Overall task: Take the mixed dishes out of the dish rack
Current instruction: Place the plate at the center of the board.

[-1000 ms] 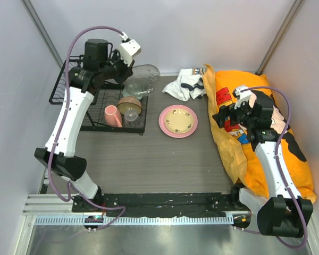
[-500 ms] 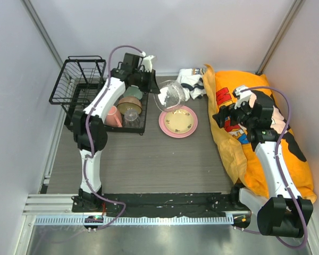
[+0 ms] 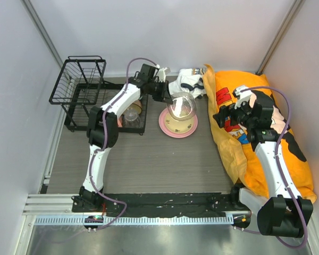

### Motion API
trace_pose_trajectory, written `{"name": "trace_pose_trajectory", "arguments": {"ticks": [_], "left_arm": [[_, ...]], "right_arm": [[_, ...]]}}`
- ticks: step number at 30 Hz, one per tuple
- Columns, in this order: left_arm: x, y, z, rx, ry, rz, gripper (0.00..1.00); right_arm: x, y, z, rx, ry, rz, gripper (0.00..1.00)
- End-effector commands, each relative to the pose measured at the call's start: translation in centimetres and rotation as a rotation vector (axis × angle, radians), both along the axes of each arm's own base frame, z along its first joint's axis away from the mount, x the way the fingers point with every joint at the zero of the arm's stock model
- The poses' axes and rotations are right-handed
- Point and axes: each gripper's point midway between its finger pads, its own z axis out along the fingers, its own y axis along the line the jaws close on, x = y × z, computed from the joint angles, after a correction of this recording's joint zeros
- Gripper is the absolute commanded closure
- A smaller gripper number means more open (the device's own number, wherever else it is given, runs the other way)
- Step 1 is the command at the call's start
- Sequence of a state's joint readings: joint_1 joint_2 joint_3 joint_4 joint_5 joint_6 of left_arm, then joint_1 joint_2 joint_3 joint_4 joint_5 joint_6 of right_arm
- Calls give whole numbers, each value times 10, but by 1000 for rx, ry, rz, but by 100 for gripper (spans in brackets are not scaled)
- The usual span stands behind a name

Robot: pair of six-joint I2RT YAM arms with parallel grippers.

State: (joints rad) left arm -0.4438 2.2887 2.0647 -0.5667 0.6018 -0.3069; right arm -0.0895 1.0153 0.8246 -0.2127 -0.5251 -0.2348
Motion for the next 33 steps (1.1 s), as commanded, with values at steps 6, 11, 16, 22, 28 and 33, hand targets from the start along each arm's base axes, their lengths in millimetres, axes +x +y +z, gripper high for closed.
{"name": "trace_pose_trajectory", "arguments": {"ticks": [6,11,16,22,28,33], "left_arm": [[7,2,-12,9,-56,-1,100],[1,5,-26,29,-40,-10,100],[-7,10,-42,49,-14,-16,100],[-14,13,-57,64,18,-19,99],[-13,12,-59,65,16,-21,87],[-12,14,-63,77,16,-17,77]], "right_arm": [[5,-2,21,-17,-67,0,0],[5,-2,22,-18,-71,2,0],[5,-2,22,-18,-71,3,0],[5,-3,22,-19,-71,-1,0],[6,-3,20,-20,-65,-2,0],[5,-3,20,-20,-67,-1,0]]}}
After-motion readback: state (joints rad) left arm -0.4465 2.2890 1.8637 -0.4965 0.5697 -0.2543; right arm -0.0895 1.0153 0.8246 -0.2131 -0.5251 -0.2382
